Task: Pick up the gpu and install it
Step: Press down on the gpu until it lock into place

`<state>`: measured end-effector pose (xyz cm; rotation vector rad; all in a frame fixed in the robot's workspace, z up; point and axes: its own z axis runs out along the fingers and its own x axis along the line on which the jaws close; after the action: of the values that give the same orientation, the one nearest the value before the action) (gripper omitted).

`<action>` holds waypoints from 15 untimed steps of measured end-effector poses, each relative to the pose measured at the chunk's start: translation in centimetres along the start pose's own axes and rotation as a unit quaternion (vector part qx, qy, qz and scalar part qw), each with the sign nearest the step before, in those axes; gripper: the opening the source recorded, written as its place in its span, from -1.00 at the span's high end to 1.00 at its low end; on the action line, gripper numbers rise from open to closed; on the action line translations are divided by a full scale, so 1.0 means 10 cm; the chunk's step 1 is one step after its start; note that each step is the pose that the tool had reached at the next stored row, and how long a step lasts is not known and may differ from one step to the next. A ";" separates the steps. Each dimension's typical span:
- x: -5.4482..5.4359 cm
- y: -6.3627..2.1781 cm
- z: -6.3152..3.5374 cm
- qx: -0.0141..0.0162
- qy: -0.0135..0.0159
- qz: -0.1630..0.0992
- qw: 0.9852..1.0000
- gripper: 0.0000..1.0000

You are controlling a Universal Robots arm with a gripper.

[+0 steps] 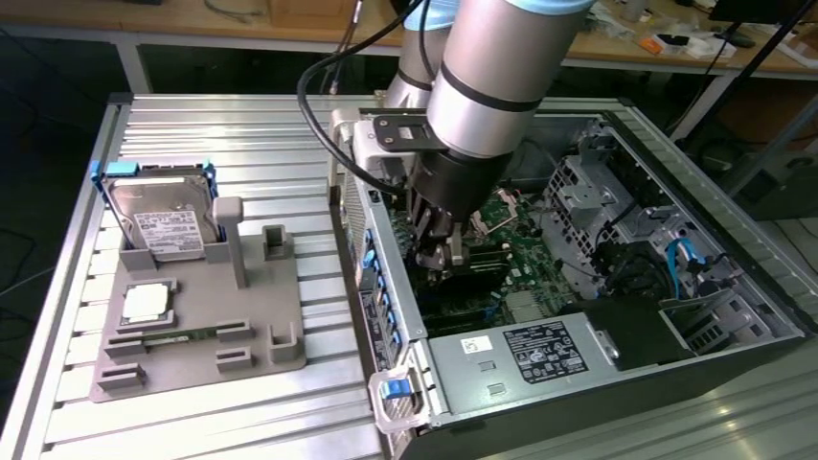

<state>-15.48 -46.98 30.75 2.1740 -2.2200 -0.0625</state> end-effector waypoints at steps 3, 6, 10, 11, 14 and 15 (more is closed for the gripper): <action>-0.05 0.000 -0.004 0.000 0.010 0.000 1.000 0.79; -0.13 0.002 -0.025 0.000 0.020 0.001 1.000 0.79; -0.14 -0.028 -0.033 -0.014 0.023 0.001 1.000 0.79; -0.15 -0.041 -0.033 -0.022 0.022 0.001 1.000 0.79; -0.15 -0.087 -0.034 -0.041 0.020 0.000 0.999 0.79; -0.15 -0.106 -0.035 -0.048 0.019 0.000 0.999 0.79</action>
<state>-14.38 -45.54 31.05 2.1079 -2.1502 -0.1228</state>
